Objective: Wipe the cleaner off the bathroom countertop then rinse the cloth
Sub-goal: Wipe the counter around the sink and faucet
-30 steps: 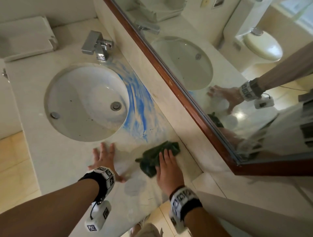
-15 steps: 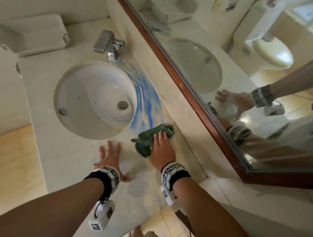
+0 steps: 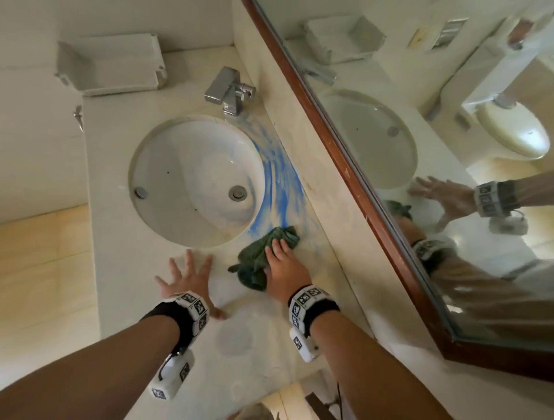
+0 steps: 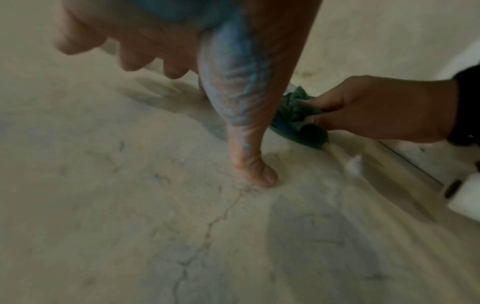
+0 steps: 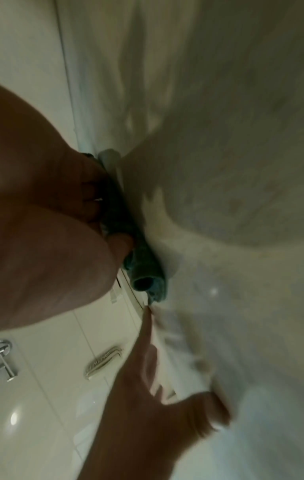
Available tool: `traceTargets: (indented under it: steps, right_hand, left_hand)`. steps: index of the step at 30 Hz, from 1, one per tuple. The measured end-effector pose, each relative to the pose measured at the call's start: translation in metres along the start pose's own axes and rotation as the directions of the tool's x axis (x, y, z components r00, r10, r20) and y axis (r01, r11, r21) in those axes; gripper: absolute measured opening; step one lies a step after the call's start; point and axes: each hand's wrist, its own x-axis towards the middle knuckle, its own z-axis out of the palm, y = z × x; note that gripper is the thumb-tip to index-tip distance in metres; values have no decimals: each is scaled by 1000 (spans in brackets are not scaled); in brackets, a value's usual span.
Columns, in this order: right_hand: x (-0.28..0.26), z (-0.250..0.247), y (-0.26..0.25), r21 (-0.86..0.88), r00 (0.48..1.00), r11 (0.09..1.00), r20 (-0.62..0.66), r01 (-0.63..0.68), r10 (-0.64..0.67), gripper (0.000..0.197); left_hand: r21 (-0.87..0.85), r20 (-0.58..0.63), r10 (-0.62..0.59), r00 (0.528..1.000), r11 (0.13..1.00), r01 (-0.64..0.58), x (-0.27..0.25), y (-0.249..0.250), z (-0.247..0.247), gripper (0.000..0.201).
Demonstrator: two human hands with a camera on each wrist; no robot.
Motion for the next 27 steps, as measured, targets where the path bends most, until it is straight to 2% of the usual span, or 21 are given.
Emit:
traceTargets:
  steps: [2, 4, 6, 8, 10, 12, 15, 18, 20, 23, 27]
  right_hand:
    - [2, -2, -2, 22, 1000, 1000, -3, -10, 10, 56]
    - [-18, 0, -1, 15, 999, 999, 15, -39, 39, 56]
    - [-52, 10, 5, 8, 995, 998, 79, -57, 57, 56]
    - [-83, 14, 8, 10, 997, 997, 29, -77, 76, 53]
    - [-91, 18, 9, -90, 997, 994, 41, -55, 59, 51]
    - [-71, 17, 6, -141, 1000, 990, 7, -25, 26, 47]
    - [-11, 4, -1, -92, 1000, 996, 9, 13, -12, 53]
    - [44, -18, -9, -52, 993, 998, 111, 34, -28, 58]
    - [58, -20, -12, -61, 993, 998, 121, 1, 6, 60]
    - [32, -5, -7, -49, 999, 999, 33, -17, 18, 55]
    - [-38, 19, 0, -108, 995, 994, 100, 2, 9, 57]
  left_hand:
    - [-110, 23, -22, 999, 994, 25, 3, -3, 3, 149]
    - [-169, 33, -6, 999, 986, 12, 5, -4, 4, 148]
    - [-186, 37, 7, 999, 983, 0, 6, -5, 4, 147]
    - [-184, 33, 10, 999, 983, -4, 8, -6, 6, 147]
    - [-187, 44, 15, 999, 982, -6, 9, -7, 7, 147]
    - [-185, 48, 24, 999, 983, -14, 10, -8, 7, 148]
    - [-186, 52, 23, 998, 982, -13, 12, -9, 7, 148]
    - [-173, 61, 4, 998, 985, 7, 10, -7, 7, 148]
    - [-171, 49, 4, 999, 985, 4, 11, -7, 6, 148]
    - [-177, 55, 9, 998, 984, 1, 13, -8, 7, 149]
    - [-177, 65, 10, 998, 984, 2, 16, -9, 8, 150]
